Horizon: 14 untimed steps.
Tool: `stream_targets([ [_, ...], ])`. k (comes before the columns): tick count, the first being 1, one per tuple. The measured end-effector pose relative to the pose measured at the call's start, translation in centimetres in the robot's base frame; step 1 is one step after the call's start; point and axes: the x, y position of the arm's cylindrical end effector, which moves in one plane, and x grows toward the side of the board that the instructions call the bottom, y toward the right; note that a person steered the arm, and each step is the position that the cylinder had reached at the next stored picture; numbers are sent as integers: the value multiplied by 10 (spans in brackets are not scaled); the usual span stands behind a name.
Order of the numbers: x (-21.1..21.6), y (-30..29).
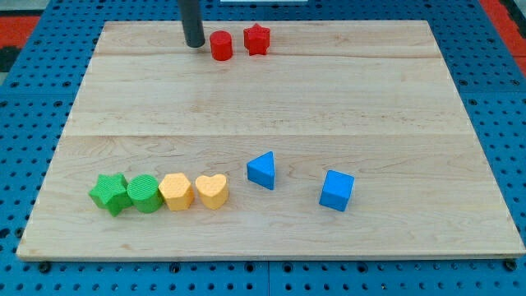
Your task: Nudge the blue cube down a bit
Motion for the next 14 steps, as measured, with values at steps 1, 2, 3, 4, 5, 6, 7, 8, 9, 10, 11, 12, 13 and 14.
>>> stream_targets([
  [1, 0, 18],
  [2, 0, 26],
  [3, -13, 31],
  [4, -51, 25],
  [5, -49, 26],
  [6, -50, 26],
  [7, -49, 27],
  [8, -50, 27],
  [9, -50, 28],
  [10, -49, 13],
  [11, -9, -29],
  [12, 53, -35],
  [13, 124, 13],
  [14, 198, 99],
])
